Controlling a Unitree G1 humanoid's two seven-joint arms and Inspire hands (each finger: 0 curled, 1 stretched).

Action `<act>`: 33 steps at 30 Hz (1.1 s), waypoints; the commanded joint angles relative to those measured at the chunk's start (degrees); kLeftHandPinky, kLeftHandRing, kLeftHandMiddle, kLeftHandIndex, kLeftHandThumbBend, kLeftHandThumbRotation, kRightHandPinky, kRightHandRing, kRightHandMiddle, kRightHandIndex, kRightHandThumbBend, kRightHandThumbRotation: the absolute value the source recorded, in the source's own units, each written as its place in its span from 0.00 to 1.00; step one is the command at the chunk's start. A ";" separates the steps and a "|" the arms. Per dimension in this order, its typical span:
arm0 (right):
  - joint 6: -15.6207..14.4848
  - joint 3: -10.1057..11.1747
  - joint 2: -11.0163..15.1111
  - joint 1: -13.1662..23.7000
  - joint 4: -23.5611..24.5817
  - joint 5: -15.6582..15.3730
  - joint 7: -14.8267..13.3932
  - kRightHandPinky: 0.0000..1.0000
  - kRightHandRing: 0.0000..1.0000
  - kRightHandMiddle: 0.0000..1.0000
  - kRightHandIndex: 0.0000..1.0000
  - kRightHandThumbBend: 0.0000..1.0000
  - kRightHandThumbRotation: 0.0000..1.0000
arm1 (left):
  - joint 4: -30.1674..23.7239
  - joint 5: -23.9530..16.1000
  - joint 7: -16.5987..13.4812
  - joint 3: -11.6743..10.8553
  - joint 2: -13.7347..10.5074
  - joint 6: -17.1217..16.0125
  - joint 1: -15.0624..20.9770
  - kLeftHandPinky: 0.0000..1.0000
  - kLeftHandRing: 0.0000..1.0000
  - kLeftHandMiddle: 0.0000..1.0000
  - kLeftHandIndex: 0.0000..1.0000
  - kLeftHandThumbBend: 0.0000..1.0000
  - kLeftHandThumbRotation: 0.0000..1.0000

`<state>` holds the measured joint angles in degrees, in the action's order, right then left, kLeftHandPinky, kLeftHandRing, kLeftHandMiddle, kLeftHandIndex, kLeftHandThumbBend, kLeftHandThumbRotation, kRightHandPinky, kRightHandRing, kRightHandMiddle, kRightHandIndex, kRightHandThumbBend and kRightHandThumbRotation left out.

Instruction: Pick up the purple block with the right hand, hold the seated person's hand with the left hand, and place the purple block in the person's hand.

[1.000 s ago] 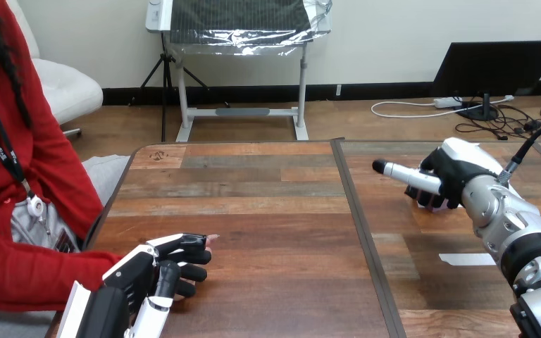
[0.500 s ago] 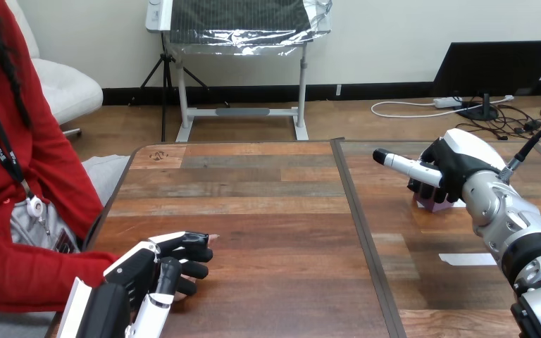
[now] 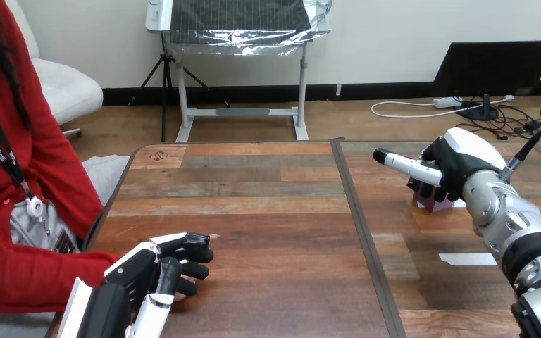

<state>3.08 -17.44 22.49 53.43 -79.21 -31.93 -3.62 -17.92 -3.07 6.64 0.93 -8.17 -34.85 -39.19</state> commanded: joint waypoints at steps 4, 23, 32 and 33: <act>-1.48 -0.71 0.33 5.54 1.00 -0.61 1.87 0.40 0.49 0.54 0.53 0.81 1.00 | -1.28 0.06 0.09 -0.31 -0.25 -1.11 1.25 0.55 0.63 0.67 0.66 0.30 0.90; -3.40 -0.77 0.07 4.65 0.93 -0.43 6.52 0.55 0.67 0.72 0.74 0.79 1.00 | -1.86 0.62 0.51 -0.74 -0.72 -2.18 -0.81 0.56 0.63 0.67 0.67 0.31 0.89; -3.99 -1.14 -0.27 3.76 0.89 -0.76 6.90 0.64 0.76 0.80 0.84 0.80 1.00 | -2.61 0.82 0.59 -0.95 -0.83 -1.85 -1.77 0.57 0.64 0.67 0.68 0.32 0.89; -4.04 -1.12 -0.30 3.71 0.88 -0.74 6.94 0.65 0.76 0.81 0.85 0.80 1.00 | -2.65 0.85 0.62 -0.97 -0.87 -1.88 -1.84 0.57 0.64 0.67 0.68 0.32 0.89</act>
<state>-0.81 -18.21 22.46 53.92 -79.21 -32.50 3.33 -17.96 -2.78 7.14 0.77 -8.55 -35.56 -41.99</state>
